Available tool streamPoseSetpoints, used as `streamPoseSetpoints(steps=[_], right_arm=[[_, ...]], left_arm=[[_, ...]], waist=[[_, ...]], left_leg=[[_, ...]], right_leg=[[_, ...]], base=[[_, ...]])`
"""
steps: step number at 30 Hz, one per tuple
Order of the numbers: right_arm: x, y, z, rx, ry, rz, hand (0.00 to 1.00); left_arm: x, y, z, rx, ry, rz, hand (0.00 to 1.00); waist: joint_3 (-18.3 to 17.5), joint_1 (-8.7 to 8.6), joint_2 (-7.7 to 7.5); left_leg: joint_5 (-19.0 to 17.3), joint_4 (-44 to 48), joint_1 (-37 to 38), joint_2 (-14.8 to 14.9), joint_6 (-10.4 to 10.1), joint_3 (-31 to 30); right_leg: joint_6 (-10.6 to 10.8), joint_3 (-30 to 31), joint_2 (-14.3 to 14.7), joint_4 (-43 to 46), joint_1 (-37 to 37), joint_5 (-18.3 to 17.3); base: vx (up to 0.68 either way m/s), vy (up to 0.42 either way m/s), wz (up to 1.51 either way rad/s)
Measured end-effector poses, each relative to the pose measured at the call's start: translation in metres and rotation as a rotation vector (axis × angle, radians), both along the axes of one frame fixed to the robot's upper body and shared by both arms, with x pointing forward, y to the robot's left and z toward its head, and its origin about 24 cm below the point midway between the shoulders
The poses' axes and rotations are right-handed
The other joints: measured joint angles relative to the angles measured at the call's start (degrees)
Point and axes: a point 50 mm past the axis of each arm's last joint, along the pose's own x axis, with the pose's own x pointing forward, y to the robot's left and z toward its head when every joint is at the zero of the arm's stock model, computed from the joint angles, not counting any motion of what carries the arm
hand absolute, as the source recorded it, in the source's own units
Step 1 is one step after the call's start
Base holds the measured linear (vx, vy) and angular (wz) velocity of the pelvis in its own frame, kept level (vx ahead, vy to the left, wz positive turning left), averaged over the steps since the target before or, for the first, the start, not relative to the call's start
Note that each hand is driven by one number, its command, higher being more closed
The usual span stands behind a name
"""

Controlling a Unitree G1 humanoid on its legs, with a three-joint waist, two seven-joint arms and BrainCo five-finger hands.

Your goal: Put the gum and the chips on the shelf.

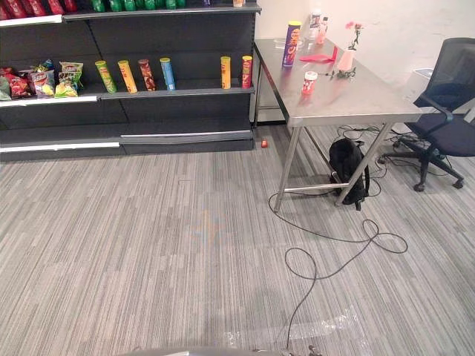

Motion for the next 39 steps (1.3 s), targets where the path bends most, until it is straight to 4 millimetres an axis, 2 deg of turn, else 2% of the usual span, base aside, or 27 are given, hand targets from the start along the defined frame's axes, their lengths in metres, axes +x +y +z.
streamPoseSetpoints(steps=[5,6,7,9,10,11,13,15,16,22,33,39], right_arm=[[0.0010,0.0011,-0.0003,0.004,-0.001,-0.013,0.00],[0.0006,0.0011,-0.0005,0.005,0.004,-0.019,0.00],[0.0014,0.0011,-0.0006,0.006,0.005,-0.024,0.00],[0.0020,0.0013,-0.0007,0.007,0.006,-0.024,0.00],[0.0029,0.0013,-0.0006,0.007,0.005,-0.025,0.00],[0.0043,0.0013,-0.0006,0.010,0.004,-0.027,0.00],[0.0033,0.0017,-0.0014,0.042,0.019,-0.069,0.00],[-0.0005,0.0017,-0.0027,0.151,0.029,-0.187,0.00],[-0.0011,0.0019,-0.0028,0.168,0.025,-0.207,0.00],[-0.0015,0.0020,-0.0018,0.206,-0.028,-0.254,0.00],[-0.0032,0.0022,-0.0016,0.176,-0.043,-0.284,0.00],[-0.0002,0.0018,-0.0003,0.107,-0.063,-0.248,0.00]], left_arm=[[0.0017,0.0010,0.0003,0.003,-0.003,0.002,0.00],[0.0015,0.0010,0.0002,0.003,-0.001,0.003,0.00],[0.0025,0.0011,0.0003,0.004,-0.002,0.004,0.00],[0.0029,0.0013,0.0002,0.005,0.002,0.005,0.00],[0.0038,0.0013,0.0003,0.005,0.001,0.004,0.00],[0.0048,0.0014,0.0002,0.004,0.002,0.004,0.00],[0.0062,0.0020,0.0002,0.007,0.013,-0.006,0.00],[0.0070,0.0017,-0.0002,-0.007,0.021,-0.009,0.00],[0.0069,0.0016,-0.0003,-0.009,0.022,-0.010,0.00],[0.0033,0.0010,-0.0019,-0.036,0.035,-0.006,0.00],[0.0005,0.0013,-0.0025,-0.036,0.045,-0.004,0.00],[0.0006,0.0019,-0.0024,-0.033,0.050,-0.020,0.00]], waist=[[0.42,-0.06,0.03],[0.62,-0.04,-0.25],[0.77,-0.04,0.11],[1.31,-0.05,-0.46],[1.25,-0.05,0.18],[2.17,-0.07,-0.64],[1.93,-0.05,-0.09],[2.14,-0.05,0.05],[2.42,-0.06,-0.42],[2.86,-0.33,-0.50],[2.97,-0.47,-0.64],[3.33,-0.44,-0.71]], left_leg=[[-0.04,-1.39,1.71,-0.15,-0.21,0.13],[-0.04,-1.94,2.27,-0.09,-0.48,0.16],[-0.26,-2.00,2.77,0.01,-0.91,0.26],[-0.60,-1.95,3.10,0.07,-1.76,0.39],[-0.54,-1.95,3.38,0.07,-1.92,0.45],[-0.57,-2.01,3.79,0.08,-2.06,0.53],[-0.57,-2.01,3.90,0.11,-2.06,0.71],[-0.57,-2.02,4.22,0.16,-2.06,1.56],[-0.57,-2.05,4.30,0.16,-2.06,1.68],[-0.04,-2.84,4.82,0.27,-1.58,1.91],[0.11,-3.38,5.91,0.25,-1.51,2.24],[-0.33,-3.38,6.69,0.36,-2.19,2.40]], right_leg=[[0.34,-0.79,0.31,-2.01,1.76,0.21],[0.34,-0.88,0.47,-2.13,1.89,0.21],[0.36,-0.92,0.57,-2.20,2.51,0.22],[0.42,-0.93,0.61,-2.40,2.95,0.22],[0.47,-0.93,0.60,-2.40,3.17,0.25],[0.76,-0.93,0.59,-2.41,3.62,0.11],[0.94,-0.91,0.59,-2.41,3.66,0.00],[1.09,-0.82,0.61,-2.39,3.71,-0.11],[1.24,-0.78,0.61,-2.38,3.72,-0.20],[1.20,-0.69,0.73,-2.23,3.87,-0.21],[1.15,-0.75,0.93,-3.12,4.92,-0.16],[1.15,-0.67,1.12,-3.85,6.00,-0.15]], base=[[0.10,0.007,0.01],[0.06,-0.014,-0.03],[0.05,-0.017,-0.03],[0.02,-0.012,-0.02],[0.00,0.000,0.00],[0.00,0.000,0.00],[-0.02,-0.014,-0.01],[-0.04,-0.022,-0.05],[-0.05,-0.021,-0.09],[-0.08,-0.026,-0.03],[-0.01,-0.003,0.00],[-0.02,-0.021,-0.01]])
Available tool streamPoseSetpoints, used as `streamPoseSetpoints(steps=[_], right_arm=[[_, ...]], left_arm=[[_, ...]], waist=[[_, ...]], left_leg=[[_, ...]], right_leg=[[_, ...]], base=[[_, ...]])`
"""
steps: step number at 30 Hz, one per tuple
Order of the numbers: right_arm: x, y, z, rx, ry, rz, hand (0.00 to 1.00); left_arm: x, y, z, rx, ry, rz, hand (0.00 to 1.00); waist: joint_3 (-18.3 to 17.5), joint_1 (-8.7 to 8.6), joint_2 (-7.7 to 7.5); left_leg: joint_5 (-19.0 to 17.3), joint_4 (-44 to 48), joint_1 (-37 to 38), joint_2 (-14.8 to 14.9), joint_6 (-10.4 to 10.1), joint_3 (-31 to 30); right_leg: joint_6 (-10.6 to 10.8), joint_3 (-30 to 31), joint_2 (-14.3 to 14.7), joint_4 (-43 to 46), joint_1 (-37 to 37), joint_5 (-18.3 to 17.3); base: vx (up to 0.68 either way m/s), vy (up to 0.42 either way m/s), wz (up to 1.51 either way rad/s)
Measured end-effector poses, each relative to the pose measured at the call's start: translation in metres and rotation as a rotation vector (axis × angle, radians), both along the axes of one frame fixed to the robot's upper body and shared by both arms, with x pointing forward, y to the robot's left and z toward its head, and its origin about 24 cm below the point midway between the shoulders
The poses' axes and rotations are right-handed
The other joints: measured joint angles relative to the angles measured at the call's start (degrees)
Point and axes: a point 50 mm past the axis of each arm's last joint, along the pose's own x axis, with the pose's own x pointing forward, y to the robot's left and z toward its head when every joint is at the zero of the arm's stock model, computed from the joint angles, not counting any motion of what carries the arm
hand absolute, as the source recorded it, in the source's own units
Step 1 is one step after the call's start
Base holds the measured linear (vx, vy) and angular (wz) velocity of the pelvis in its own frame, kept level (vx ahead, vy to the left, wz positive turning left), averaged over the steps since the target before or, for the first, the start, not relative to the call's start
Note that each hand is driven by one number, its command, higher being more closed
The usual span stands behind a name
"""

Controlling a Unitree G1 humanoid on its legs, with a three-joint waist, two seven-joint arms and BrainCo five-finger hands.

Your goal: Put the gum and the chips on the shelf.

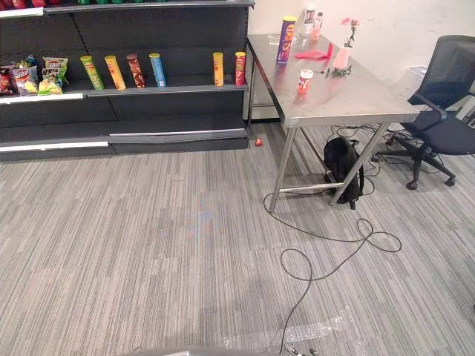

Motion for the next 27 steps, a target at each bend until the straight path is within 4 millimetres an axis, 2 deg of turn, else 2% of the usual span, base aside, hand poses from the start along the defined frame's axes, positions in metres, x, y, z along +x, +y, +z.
streamPoseSetpoints(steps=[4,7,8,9,10,11,12,13,14,15,16,17,18,19,20,22,23,24,26,27], right_arm=[[0.006,0.000,0.002,-0.039,-0.022,0.078,0.00],[0.010,0.002,0.003,-0.038,-0.044,0.090,0.00],[0.012,0.001,0.003,-0.039,-0.052,0.092,0.00],[0.013,0.002,0.004,-0.034,-0.060,0.099,0.00],[0.014,0.003,0.004,-0.030,-0.060,0.107,0.00],[0.014,0.004,0.004,-0.030,-0.060,0.130,0.00],[0.015,0.002,0.005,-0.033,-0.054,0.195,0.00],[0.015,0.002,0.005,-0.035,-0.050,0.227,0.00],[0.015,0.002,0.005,-0.035,-0.052,0.232,0.00],[0.019,0.003,0.005,-0.035,-0.060,0.236,0.00],[0.021,0.003,0.005,-0.035,-0.064,0.237,0.00],[0.022,0.002,0.006,-0.036,-0.069,0.237,0.00],[0.028,0.001,0.007,-0.043,-0.086,0.240,0.00],[0.034,0.000,0.008,-0.049,-0.104,0.241,0.00],[0.036,0.000,0.009,-0.050,-0.110,0.239,0.00],[0.036,-0.002,0.010,-0.056,-0.117,0.240,0.00],[0.035,-0.003,0.010,-0.059,-0.115,0.243,0.00],[0.034,-0.005,0.010,-0.063,-0.111,0.247,0.00],[0.035,0.000,0.009,-0.064,-0.121,0.288,0.00],[0.036,0.003,0.010,-0.063,-0.132,0.292,0.00]], left_arm=[[0.000,0.001,0.000,0.010,0.006,0.000,0.00],[0.004,0.003,0.002,0.026,-0.008,0.002,0.00],[0.005,0.003,0.002,0.030,-0.012,0.002,0.00],[0.007,0.005,0.003,0.038,-0.018,0.008,0.00],[0.009,0.009,0.005,0.049,-0.026,0.016,0.00],[0.009,0.009,0.005,0.048,-0.029,0.031,0.00],[0.007,0.007,0.004,0.038,-0.023,0.049,0.00],[0.005,0.007,0.004,0.038,-0.017,0.040,0.00],[0.004,0.007,0.005,0.042,-0.016,0.024,0.00],[0.004,0.007,0.005,0.038,-0.018,0.016,0.00],[0.004,0.007,0.004,0.033,-0.023,0.014,0.00],[0.004,0.006,0.004,0.031,-0.026,0.013,0.00],[0.002,0.005,0.004,0.027,-0.032,0.014,0.00],[0.000,0.003,0.004,0.023,-0.037,0.016,0.00],[-0.001,0.003,0.004,0.021,-0.040,0.015,0.00],[-0.005,-0.001,0.003,0.007,-0.043,0.015,0.00],[-0.006,-0.002,0.003,0.003,-0.041,0.014,0.00],[-0.008,-0.008,0.002,-0.018,-0.038,0.015,0.00],[-0.009,-0.001,0.003,-0.002,-0.051,0.006,0.00],[-0.007,0.001,0.004,0.005,-0.059,-0.001,0.00]], waist=[[0.30,0.01,-0.17],[1.68,0.26,-0.33],[2.03,0.28,0.06],[2.77,0.25,-0.32],[3.33,0.33,-1.02],[3.86,0.31,-0.93],[4.36,0.44,-0.13],[5.12,0.52,0.59],[5.60,0.51,-0.50],[5.97,0.66,-0.09],[5.97,0.80,-0.79],[6.11,0.79,-0.79],[6.20,0.84,-0.54],[6.25,0.77,-0.34],[6.27,0.79,-0.32],[6.37,0.60,0.32],[6.59,0.68,0.79],[7.28,0.78,1.34],[7.48,1.70,-0.68],[7.65,1.99,-1.16]], left_leg=[[-0.22,0.26,-0.70,0.42,-0.17,0.34],[-5.11,10.15,-5.43,2.40,-0.55,0.78],[-6.38,12.93,-6.58,3.13,-0.79,1.01],[-7.81,19.63,-9.59,4.49,-1.77,1.83],[-7.89,27.29,-13.21,5.83,-1.91,2.99],[-7.66,35.77,-17.11,7.93,-1.93,3.70],[-6.26,45.54,-21.28,11.16,-2.28,3.81],[-3.09,52.86,-23.95,13.32,-2.91,3.41],[-3.36,55.95,-25.67,14.10,-3.06,3.09],[-5.29,57.52,-27.26,14.60,-2.99,2.32],[-6.51,54.86,-27.98,14.49,-3.07,2.30],[-6.56,52.42,-28.25,14.37,-3.04,2.44],[-6.21,44.77,-28.37,13.84,-3.20,2.27],[-4.68,35.32,-28.34,12.90,-3.43,1.04],[-3.25,30.33,-28.14,12.21,-3.46,-0.18],[2.73,14.30,-27.61,11.44,-4.29,-4.21],[2.96,12.19,-26.89,11.74,-4.61,-4.32],[7.20,12.32,-25.68,12.07,-4.98,-3.80],[7.77,18.01,-25.93,10.18,-4.79,-3.94],[6.87,20.55,-26.33,9.60,-3.86,-3.95]], right_leg=[[-0.15,0.10,0.33,0.16,-0.58,-0.13],[-1.67,0.18,0.45,4.46,-3.20,-2.70],[-1.91,0.19,0.56,5.49,-3.68,-3.65],[-2.45,0.09,0.56,7.26,-4.28,-5.59],[-2.92,-0.09,0.39,7.86,-4.39,-6.03],[-3.32,-0.17,0.73,8.02,-4.26,-6.30],[-3.87,-0.09,1.89,7.98,-3.32,-6.65],[-4.24,0.00,2.30,7.99,-1.84,-7.19],[-4.46,0.00,2.19,8.07,-0.83,-7.47],[-4.59,0.09,1.63,8.43,0.57,-8.12],[-4.26,0.33,0.63,8.75,1.66,-8.23],[-3.95,0.50,0.09,8.78,1.87,-8.44],[-3.35,1.35,-1.10,8.95,2.12,-8.84],[-2.70,2.18,-2.13,8.91,2.49,-9.07],[-2.15,2.55,-2.77,8.93,2.52,-9.31],[0.24,3.42,-4.20,9.02,3.11,-10.72],[1.06,3.79,-4.24,9.08,3.58,-11.27],[2.63,4.75,-5.18,9.71,5.43,-12.81],[1.90,6.13,-7.81,11.96,5.88,-13.55],[1.85,6.45,-8.80,13.63,5.55,-13.50]], base=[[-0.03,-0.040,-0.04],[-0.01,-0.061,-0.06],[0.00,-0.073,0.02],[-0.01,-0.068,0.09],[0.00,-0.079,0.11],[0.06,-0.078,0.03],[0.12,-0.046,-0.01],[0.11,-0.022,0.00],[0.19,0.029,0.02],[0.17,0.029,-0.05],[0.24,0.052,-0.10],[0.19,0.076,-0.25],[0.25,0.143,-0.34],[0.24,0.162,-0.38],[0.27,0.214,-0.33],[0.26,0.260,-0.21],[0.28,0.299,-0.20],[0.23,0.242,-0.24],[0.31,0.251,-0.45],[0.28,0.208,-0.36]])
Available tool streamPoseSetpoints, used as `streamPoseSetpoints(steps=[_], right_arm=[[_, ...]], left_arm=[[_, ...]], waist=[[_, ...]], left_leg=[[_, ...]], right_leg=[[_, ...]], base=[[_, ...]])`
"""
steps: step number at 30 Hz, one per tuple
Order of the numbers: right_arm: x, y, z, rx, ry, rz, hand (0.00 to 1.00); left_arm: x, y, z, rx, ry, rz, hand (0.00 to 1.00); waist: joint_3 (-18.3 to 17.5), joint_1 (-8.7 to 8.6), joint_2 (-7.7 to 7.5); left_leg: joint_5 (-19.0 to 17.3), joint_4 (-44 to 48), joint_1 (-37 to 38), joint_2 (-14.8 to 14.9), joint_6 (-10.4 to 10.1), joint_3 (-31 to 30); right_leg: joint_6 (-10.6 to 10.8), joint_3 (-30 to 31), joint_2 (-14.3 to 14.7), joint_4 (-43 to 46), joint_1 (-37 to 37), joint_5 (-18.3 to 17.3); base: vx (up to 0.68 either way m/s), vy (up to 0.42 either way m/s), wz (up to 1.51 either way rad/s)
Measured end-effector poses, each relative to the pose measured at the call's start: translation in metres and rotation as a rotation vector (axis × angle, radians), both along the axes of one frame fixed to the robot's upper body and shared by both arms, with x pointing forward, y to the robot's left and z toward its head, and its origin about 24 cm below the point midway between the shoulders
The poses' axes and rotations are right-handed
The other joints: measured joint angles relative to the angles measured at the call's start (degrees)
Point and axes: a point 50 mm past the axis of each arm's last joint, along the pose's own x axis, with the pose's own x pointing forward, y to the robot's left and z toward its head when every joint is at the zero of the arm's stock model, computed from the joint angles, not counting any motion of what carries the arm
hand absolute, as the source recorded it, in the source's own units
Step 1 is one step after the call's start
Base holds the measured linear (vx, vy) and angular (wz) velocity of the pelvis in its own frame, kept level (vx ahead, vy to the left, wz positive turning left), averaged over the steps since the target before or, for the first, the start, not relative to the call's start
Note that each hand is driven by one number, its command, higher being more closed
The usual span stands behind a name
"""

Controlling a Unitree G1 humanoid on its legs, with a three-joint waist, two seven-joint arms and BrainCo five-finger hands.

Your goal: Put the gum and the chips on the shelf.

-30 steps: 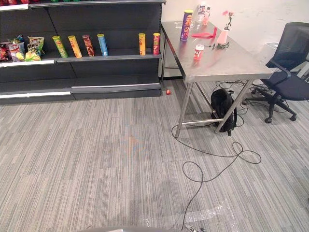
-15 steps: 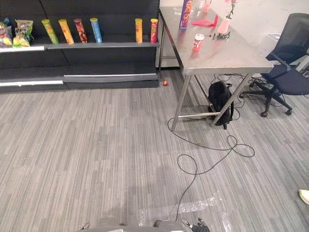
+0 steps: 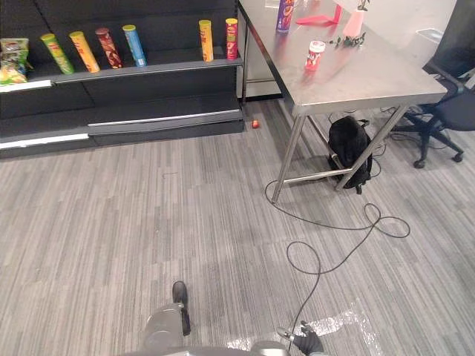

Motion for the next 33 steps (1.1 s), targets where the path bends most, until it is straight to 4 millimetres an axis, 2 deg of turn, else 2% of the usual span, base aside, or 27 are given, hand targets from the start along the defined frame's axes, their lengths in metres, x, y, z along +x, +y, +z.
streamPoseSetpoints(steps=[2,4,5,6,7,8,9,11,12,13,14,15,16,17,18,19,20,21,22,24,26,28,29,30,31,32,33], right_arm=[[-0.001,0.005,-0.001,0.002,0.003,0.017,0.00],[-0.004,0.007,-0.002,0.007,0.009,0.019,0.00],[-0.005,0.009,-0.002,0.010,0.012,0.026,0.00],[-0.003,0.011,-0.002,0.014,0.004,0.031,0.00],[-0.002,0.010,-0.002,0.011,0.001,0.032,0.00],[0.000,0.010,-0.001,0.008,-0.002,0.033,0.00],[0.000,0.010,-0.001,0.004,0.000,0.031,0.00],[0.003,0.010,0.000,0.003,-0.013,0.021,0.00],[0.007,0.011,0.001,0.003,-0.035,0.032,0.00],[0.010,0.010,0.003,-0.002,-0.054,0.037,0.00],[0.009,0.010,0.004,-0.005,-0.059,0.037,0.00],[0.011,0.008,0.006,-0.027,-0.084,0.030,0.00],[0.010,0.007,0.007,-0.056,-0.090,0.020,0.00],[0.009,0.006,0.007,-0.070,-0.089,0.021,0.00],[0.006,0.004,0.007,-0.093,-0.083,0.010,0.00],[-0.003,0.006,0.005,-0.099,-0.068,-0.007,0.00],[-0.008,0.007,0.004,-0.097,-0.056,-0.020,0.00],[-0.007,0.005,0.003,-0.105,-0.049,-0.052,0.00],[-0.011,-0.005,0.004,-0.133,-0.036,-0.070,0.00],[-0.011,-0.013,0.005,-0.154,-0.019,-0.067,0.00],[-0.012,-0.014,0.004,-0.152,0.006,-0.078,0.00],[-0.013,-0.013,0.003,-0.147,0.021,-0.081,0.00],[-0.013,-0.017,0.003,-0.155,0.027,-0.080,0.00],[-0.014,-0.016,0.003,-0.158,0.033,-0.067,0.00],[-0.016,-0.016,0.003,-0.163,0.039,-0.057,0.00],[-0.019,-0.017,0.002,-0.166,0.051,-0.050,0.00],[-0.021,-0.017,0.002,-0.161,0.066,-0.043,0.00]], left_arm=[[0.002,0.004,0.001,-0.002,-0.010,-0.013,0.00],[0.003,0.006,0.000,-0.004,-0.011,-0.030,0.00],[0.002,0.009,0.001,0.006,-0.006,-0.055,0.00],[0.001,0.011,0.001,0.010,-0.003,-0.082,0.00],[0.001,0.012,0.001,0.009,-0.002,-0.092,0.00],[0.001,0.014,0.002,0.016,-0.001,-0.103,0.00],[0.003,0.014,0.002,0.022,-0.001,-0.119,0.00],[0.002,0.016,0.002,0.036,0.010,-0.124,0.00],[0.003,0.017,0.002,0.046,0.021,-0.123,0.00],[0.004,0.018,0.003,0.051,0.023,-0.110,0.00],[0.006,0.018,0.003,0.049,0.017,-0.097,0.00],[0.011,0.017,0.003,0.045,0.006,-0.095,0.00],[0.023,0.016,0.003,0.042,-0.016,-0.102,0.00],[0.029,0.016,0.004,0.042,-0.028,-0.107,0.00],[0.035,0.017,0.005,0.048,-0.039,-0.124,0.00],[0.034,0.019,0.005,0.056,-0.044,-0.127,0.00],[0.035,0.020,0.005,0.058,-0.051,-0.126,0.00],[0.034,0.013,0.003,0.039,-0.053,-0.115,0.00],[0.033,0.003,0.001,0.010,-0.053,-0.115,0.00],[0.030,-0.008,-0.001,-0.017,-0.056,-0.107,0.00],[0.029,-0.009,-0.002,-0.021,-0.048,-0.098,0.00],[0.027,-0.009,-0.002,-0.022,-0.048,-0.088,0.00],[0.027,-0.009,-0.002,-0.018,-0.044,-0.111,0.00],[0.027,-0.009,-0.002,-0.017,-0.043,-0.113,0.00],[0.027,-0.009,-0.002,-0.017,-0.046,-0.114,0.00],[0.027,-0.009,-0.002,-0.020,-0.046,-0.106,0.00],[0.025,-0.008,-0.002,-0.016,-0.047,-0.085,0.00]], waist=[[-0.25,-0.10,-1.08],[-1.34,-0.15,-1.74],[-2.07,-0.15,-2.44],[-2.53,-0.15,-3.17],[-2.73,-0.25,-3.44],[-2.89,-0.21,-3.64],[-3.25,-0.16,-3.43],[-3.34,-0.33,-3.38],[-3.30,-0.69,-3.35],[-3.41,-1.62,-2.91],[-3.45,-2.24,-2.61],[-3.33,-3.11,-2.08],[-3.25,-3.22,-1.61],[-3.24,-3.21,-1.47],[-3.17,-3.17,-1.20],[-3.24,-3.17,-1.90],[-3.12,-3.13,-2.06],[-2.40,-3.15,-0.27],[-1.97,-3.45,1.62],[-2.04,-2.99,4.00],[-2.31,-2.86,4.44],[-2.66,-2.69,4.52],[-2.95,-2.90,4.74],[-3.09,-3.16,4.85],[-3.17,-3.24,4.94],[-3.56,-3.11,5.21],[-3.73,-2.98,4.66]], left_leg=[[-3.05,3.13,-0.20,-1.83,1.09,0.08],[-4.74,3.68,0.15,-3.68,2.12,0.62],[-5.39,2.78,1.01,-4.99,3.16,1.37],[-5.98,1.69,2.40,-6.33,3.94,1.91],[-6.32,0.91,3.31,-6.80,4.29,1.95],[-6.83,-0.57,5.23,-7.66,4.58,2.26],[-7.15,-3.67,8.46,-8.14,4.79,2.29],[-7.64,-6.69,11.79,-8.10,5.88,2.95],[-7.88,-8.14,14.23,-7.57,6.45,3.15],[-8.70,-8.90,16.32,-6.49,6.35,3.25],[-9.16,-9.15,17.14,-5.89,6.24,3.25],[-10.27,-9.16,18.48,-4.73,5.86,3.19],[-11.24,-9.11,19.63,-3.73,5.19,3.11],[-11.64,-9.07,20.32,-3.37,5.01,2.85],[-12.79,-9.04,21.17,-2.73,3.85,1.76],[-14.07,-9.05,22.47,-3.40,2.24,0.45],[-14.96,-8.88,23.20,-3.95,1.03,-0.34],[-15.76,-8.87,25.38,-2.61,0.39,-1.20],[-15.91,-8.04,25.62,-1.41,0.18,-1.27],[-15.80,-6.52,26.39,0.05,0.25,-0.80],[-14.89,-4.32,27.39,1.17,0.68,-1.28],[-13.99,0.61,26.74,1.63,0.52,-1.20],[-12.35,9.01,23.06,2.96,-1.06,-1.44],[-10.98,13.37,20.88,3.66,-2.99,-1.63],[-7.66,19.31,17.91,4.99,-5.45,-1.65],[-1.58,25.33,14.90,6.77,-6.21,-1.83],[5.11,29.64,12.64,8.46,-6.46,-1.81]], right_leg=[[-0.09,0.06,-2.05,4.67,-1.27,0.16],[-0.08,0.79,-4.26,12.99,-5.33,1.43],[0.57,1.01,-6.30,19.90,-8.92,3.16],[1.65,1.17,-8.54,26.60,-12.15,6.33],[2.69,1.19,-9.58,29.41,-13.47,8.69],[3.67,1.22,-10.82,32.57,-15.01,13.35],[2.06,1.42,-11.66,36.58,-16.96,20.38],[0.29,-0.53,-12.03,44.87,-22.53,13.19],[-0.68,-4.49,-11.27,47.26,-25.71,6.53],[-1.72,-9.08,-9.40,45.90,-28.31,2.77],[-2.42,-11.05,-8.39,44.01,-29.49,1.86],[-3.25,-13.47,-6.22,38.66,-32.07,1.38],[-2.99,-13.63,-4.23,31.23,-34.61,1.88],[-2.25,-13.30,-3.43,26.70,-35.62,2.85],[-1.64,-12.19,-2.28,15.26,-36.32,7.43],[0.64,-9.20,-2.13,0.86,-34.89,13.72],[1.30,-8.39,-2.75,-1.25,-34.28,18.77],[0.51,-8.10,-2.08,0.55,-32.64,22.88],[-1.84,-8.29,-1.16,3.65,-32.31,21.12],[-2.28,-9.13,-0.21,7.80,-31.41,16.51],[-2.17,-10.26,0.23,11.12,-30.10,12.58],[-2.09,-10.36,0.22,12.98,-29.13,10.11],[-2.43,-10.87,0.44,12.48,-27.62,9.47],[-2.37,-11.35,0.50,11.98,-26.80,9.16],[-2.33,-11.93,0.92,10.64,-25.22,8.95],[-2.34,-12.90,1.99,7.57,-22.37,8.96],[-2.37,-13.06,3.05,3.11,-18.50,9.10]], base=[[0.28,0.245,-0.04],[0.31,0.274,0.04],[0.26,0.185,0.05],[0.27,0.162,0.05],[0.23,0.112,0.02],[0.26,0.125,-0.04],[0.32,0.148,-0.14],[0.35,0.106,-0.26],[0.35,0.026,-0.30],[0.24,0.005,-0.23],[0.34,-0.051,-0.03],[0.36,-0.096,0.13],[0.44,-0.126,0.19],[0.41,-0.154,0.32],[0.44,-0.199,0.54],[0.47,-0.229,0.65],[0.51,-0.257,0.68],[0.49,-0.249,0.68],[0.47,-0.224,0.61],[0.37,-0.158,0.38],[0.39,-0.191,0.20],[0.31,-0.148,-0.04],[0.25,-0.083,-0.02],[0.25,-0.043,0.09],[0.26,-0.044,0.16],[0.35,-0.069,0.17],[0.33,-0.054,0.18]])
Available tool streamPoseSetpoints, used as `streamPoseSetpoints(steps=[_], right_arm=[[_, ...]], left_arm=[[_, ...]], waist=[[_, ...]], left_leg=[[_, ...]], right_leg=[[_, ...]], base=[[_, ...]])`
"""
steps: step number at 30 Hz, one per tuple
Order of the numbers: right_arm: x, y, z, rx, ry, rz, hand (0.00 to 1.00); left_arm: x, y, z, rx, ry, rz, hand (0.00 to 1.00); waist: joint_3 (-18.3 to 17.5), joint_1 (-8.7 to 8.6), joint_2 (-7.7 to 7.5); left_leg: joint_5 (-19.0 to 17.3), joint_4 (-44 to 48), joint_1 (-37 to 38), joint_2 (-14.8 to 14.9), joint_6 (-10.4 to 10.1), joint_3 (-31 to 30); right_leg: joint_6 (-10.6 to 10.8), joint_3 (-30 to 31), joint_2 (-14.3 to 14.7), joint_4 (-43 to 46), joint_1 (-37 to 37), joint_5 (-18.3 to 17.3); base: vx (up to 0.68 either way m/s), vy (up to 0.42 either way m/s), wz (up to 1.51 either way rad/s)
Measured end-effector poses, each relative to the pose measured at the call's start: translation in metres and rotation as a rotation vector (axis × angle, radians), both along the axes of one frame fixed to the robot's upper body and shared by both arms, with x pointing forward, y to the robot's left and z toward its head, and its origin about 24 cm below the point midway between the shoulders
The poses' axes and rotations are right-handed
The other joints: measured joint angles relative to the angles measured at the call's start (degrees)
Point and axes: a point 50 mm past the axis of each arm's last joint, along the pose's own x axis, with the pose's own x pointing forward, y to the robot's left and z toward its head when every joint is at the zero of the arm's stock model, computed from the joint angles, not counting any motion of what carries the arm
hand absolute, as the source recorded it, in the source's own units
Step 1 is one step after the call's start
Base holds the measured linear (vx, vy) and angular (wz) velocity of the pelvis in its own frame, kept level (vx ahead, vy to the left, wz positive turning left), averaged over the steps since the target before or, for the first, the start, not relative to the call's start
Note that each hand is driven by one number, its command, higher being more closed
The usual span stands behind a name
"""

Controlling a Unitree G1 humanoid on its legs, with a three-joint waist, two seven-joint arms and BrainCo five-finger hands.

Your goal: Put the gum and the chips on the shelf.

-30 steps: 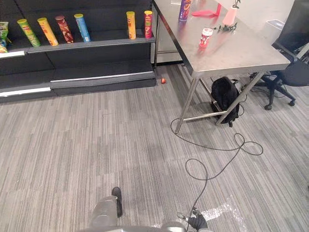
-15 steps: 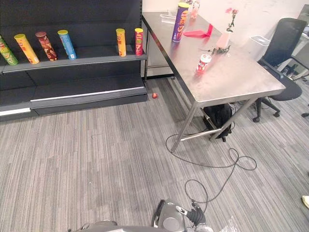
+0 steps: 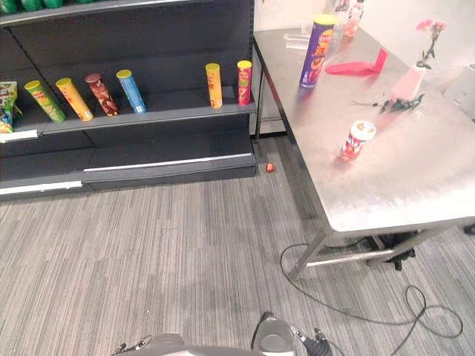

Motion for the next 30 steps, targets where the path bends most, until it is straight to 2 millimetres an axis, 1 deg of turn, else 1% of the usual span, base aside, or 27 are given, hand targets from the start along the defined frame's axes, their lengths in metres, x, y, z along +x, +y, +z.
streamPoseSetpoints(steps=[1,2,3,5,6,7,8,9,10,11,12,13,15,16,17,18,20,21,22,23,24,25,26,27,28,29,30], right_arm=[[0.000,0.003,-0.001,0.009,0.007,0.007,0.00],[0.002,0.003,-0.001,0.007,0.007,0.012,0.00],[0.006,0.001,-0.001,0.005,0.006,0.016,0.00],[0.015,0.002,0.001,0.007,-0.018,0.024,0.00],[0.019,0.001,0.002,0.005,-0.037,0.021,0.00],[0.020,-0.001,0.003,0.002,-0.053,-0.003,0.00],[0.020,-0.001,0.003,0.000,-0.061,-0.014,0.00],[0.018,-0.001,0.003,-0.005,-0.061,-0.036,0.00],[0.012,-0.006,0.003,-0.018,-0.049,-0.048,0.00],[0.008,-0.009,0.003,-0.024,-0.035,-0.050,0.00],[0.001,0.000,-0.002,0.002,-0.003,-0.056,0.00],[-0.001,0.004,-0.003,0.011,0.005,-0.052,0.00],[-0.001,0.006,-0.004,0.006,0.006,-0.063,0.00],[0.002,0.006,-0.003,-0.002,-0.002,-0.065,0.00],[0.004,0.007,-0.003,-0.004,-0.006,-0.064,0.00],[0.005,0.006,-0.003,-0.011,-0.006,-0.058,0.00],[0.006,0.011,-0.004,-0.009,-0.005,-0.046,0.00],[0.000,0.012,-0.004,-0.002,0.006,-0.049,0.00],[0.002,0.011,-0.004,-0.001,-0.002,-0.050,0.00],[0.007,0.011,-0.003,-0.003,-0.021,-0.040,0.00],[0.009,0.012,-0.003,-0.001,-0.021,-0.037,0.00],[0.012,0.015,-0.003,0.006,-0.021,-0.025,0.00],[0.015,0.017,-0.003,0.007,-0.028,0.004,0.00],[0.018,0.015,-0.001,0.007,-0.044,0.018,0.00],[0.020,0.015,0.000,0.011,-0.055,0.027,0.00],[0.025,0.016,0.001,0.012,-0.071,0.063,0.00],[0.028,0.016,0.003,0.005,-0.087,0.082,0.00]], left_arm=[[0.000,0.003,0.001,0.006,-0.005,0.017,0.00],[0.001,0.004,0.001,0.007,-0.019,0.043,0.00],[0.004,0.002,0.002,-0.002,-0.039,0.073,0.00],[0.004,0.003,0.002,0.000,-0.046,0.106,0.00],[0.004,0.004,0.002,0.006,-0.047,0.116,0.00],[0.005,0.004,0.003,0.013,-0.050,0.117,0.00],[0.004,0.004,0.003,0.018,-0.046,0.119,0.00],[0.002,0.004,0.003,0.030,-0.034,0.127,0.00],[-0.003,0.001,0.002,0.027,-0.019,0.136,0.00],[-0.004,-0.005,0.001,0.012,-0.015,0.141,0.00],[-0.006,0.004,0.002,0.026,-0.017,0.166,0.00],[-0.004,0.009,0.003,0.039,-0.031,0.167,0.00],[-0.009,0.016,0.004,0.048,-0.026,0.196,0.00],[-0.010,0.018,0.005,0.056,-0.022,0.191,0.00],[-0.009,0.018,0.005,0.056,-0.022,0.186,0.00],[-0.008,0.018,0.004,0.055,-0.019,0.172,0.00],[-0.009,0.016,0.004,0.050,-0.006,0.149,0.00],[-0.007,0.016,0.004,0.057,-0.001,0.106,0.00],[-0.004,0.016,0.004,0.059,-0.007,0.090,0.00],[0.001,0.017,0.006,0.067,-0.021,0.059,0.00],[0.001,0.019,0.006,0.072,-0.023,0.049,0.00],[0.000,0.021,0.007,0.078,-0.021,0.039,0.00],[0.001,0.021,0.008,0.089,-0.020,0.019,0.00],[0.000,0.020,0.008,0.090,-0.007,0.017,0.00],[0.001,0.021,0.008,0.092,-0.005,0.017,0.00],[0.003,0.020,0.008,0.089,-0.006,0.012,0.00],[0.007,0.019,0.008,0.085,-0.011,0.002,0.00]], waist=[[-0.05,0.03,-0.47],[-0.19,0.18,-0.21],[-0.25,0.44,-0.22],[-0.08,0.97,-0.59],[-0.12,1.30,-0.83],[-0.19,1.42,-0.96],[-0.19,1.33,-0.96],[-0.20,1.20,-1.01],[-0.07,0.87,0.34],[0.29,0.61,1.93],[0.69,-0.35,-0.12],[1.21,0.15,-1.93],[1.19,0.21,-4.22],[1.14,0.22,-5.21],[1.21,0.16,-5.43],[1.11,0.01,-5.51],[0.38,0.04,-4.85],[-0.08,-0.20,-4.88],[-0.19,-0.49,-4.60],[-0.19,-0.35,-4.85],[-0.27,-0.06,-5.40],[-0.43,0.16,-6.02],[-0.71,0.16,-5.98],[-0.68,-0.03,-5.40],[-0.66,-0.01,-5.44],[-0.57,-0.05,-4.96],[-0.40,-0.22,-4.58]], left_leg=[[0.76,2.89,-1.70,0.88,0.18,0.20],[-4.72,7.50,-4.62,1.77,0.81,0.94],[-11.44,10.43,-8.15,2.23,2.42,4.64],[-16.03,5.27,-9.79,1.67,4.75,9.31],[-16.90,-4.05,-10.32,-0.08,4.99,10.91],[-15.23,-17.04,-9.90,-2.22,6.01,11.03],[-12.74,-23.36,-9.63,-2.98,6.61,10.57],[-6.29,-33.30,-9.39,-3.96,8.26,7.83],[-1.55,-38.47,-9.37,-3.51,10.12,4.57],[0.94,-38.29,-9.27,-2.75,6.47,2.37],[-1.88,-36.57,-9.36,-4.32,7.19,2.72],[-3.49,-36.17,-8.66,-5.33,6.59,3.67],[-5.89,-33.97,-8.07,-7.29,6.77,4.96],[-8.58,-30.61,-8.54,-8.66,6.65,5.17],[-10.13,-28.64,-8.83,-9.22,6.58,5.02],[-12.92,-25.11,-9.58,-10.17,6.71,3.43],[-16.27,-22.13,-9.57,-12.49,7.12,2.20],[-17.03,-23.43,-7.85,-14.19,7.89,2.33],[-17.34,-23.51,-7.55,-14.23,7.95,2.35],[-17.78,-24.46,-6.20,-14.00,8.08,2.92],[-17.89,-25.71,-4.85,-13.96,8.18,3.55],[-17.76,-28.50,-2.19,-13.93,8.35,4.53],[-17.12,-32.56,1.36,-13.46,8.92,5.72],[-16.57,-35.56,4.16,-12.22,9.50,7.44],[-16.54,-36.69,5.26,-11.56,9.45,8.54],[-16.12,-38.38,7.24,-9.74,8.66,11.07],[-16.01,-39.44,8.89,-8.56,8.47,12.83]], right_leg=[[-0.35,-0.11,0.50,-1.95,1.44,0.49],[-1.05,-0.28,0.91,-3.35,2.99,0.92],[-1.13,-0.22,1.00,-5.55,5.47,0.96],[-0.37,-0.22,-0.11,-6.26,7.82,1.61],[-0.29,-0.11,-1.36,-6.37,8.81,1.64],[-0.15,-0.14,-2.67,-6.19,9.14,1.66],[0.23,-0.14,-3.11,-6.20,9.72,1.64],[2.91,0.01,-3.92,-6.23,10.34,0.75],[6.59,0.35,-3.47,-6.16,11.83,-1.23],[7.78,0.91,-2.83,-5.66,12.98,-2.51],[8.02,2.28,-3.97,-4.27,13.42,-3.52],[6.42,3.63,-4.15,-0.30,11.96,-4.95],[5.08,5.44,-5.87,1.19,11.54,-7.38],[6.34,8.32,-7.45,1.19,11.73,-9.57],[7.40,8.98,-8.12,1.46,11.93,-10.41],[7.16,9.69,-8.92,2.40,11.94,-11.68],[5.09,10.02,-10.87,3.10,12.49,-13.67],[2.30,9.30,-12.40,8.77,11.42,-12.83],[1.56,9.02,-13.34,14.88,8.17,-11.29],[0.59,8.56,-15.30,26.17,2.23,-6.70],[-0.09,8.33,-16.34,29.90,0.30,-3.76],[-0.59,7.89,-17.41,33.45,-1.67,0.91],[-0.39,7.10,-18.21,36.47,-3.80,7.15],[-0.27,4.03,-18.51,39.20,-6.02,1.20],[0.20,1.63,-17.98,39.34,-7.26,-1.84],[-0.01,-4.00,-15.50,37.93,-9.87,-6.59],[-0.74,-8.18,-13.06,35.47,-11.64,-7.74]], base=[[0.35,-0.054,0.23],[0.34,-0.034,0.14],[0.33,-0.034,0.08],[0.30,0.043,-0.10],[0.34,0.142,-0.23],[0.27,0.165,-0.23],[0.26,0.227,-0.28],[0.27,0.270,-0.29],[0.35,0.349,-0.25],[0.27,0.300,0.08],[0.26,0.222,0.10],[0.17,0.104,0.08],[0.19,0.062,-0.23],[0.20,0.086,-0.30],[0.17,0.114,-0.35],[0.14,0.107,-0.26],[0.21,0.152,-0.24],[0.27,0.145,-0.09],[0.29,0.123,-0.05],[0.18,0.108,-0.08],[0.21,0.092,-0.31],[0.31,0.081,-0.51],[0.32,0.052,-0.73],[0.37,0.037,-0.74],[0.23,-0.005,-0.93],[0.30,-0.008,-0.96],[0.31,-0.018,-1.17]])
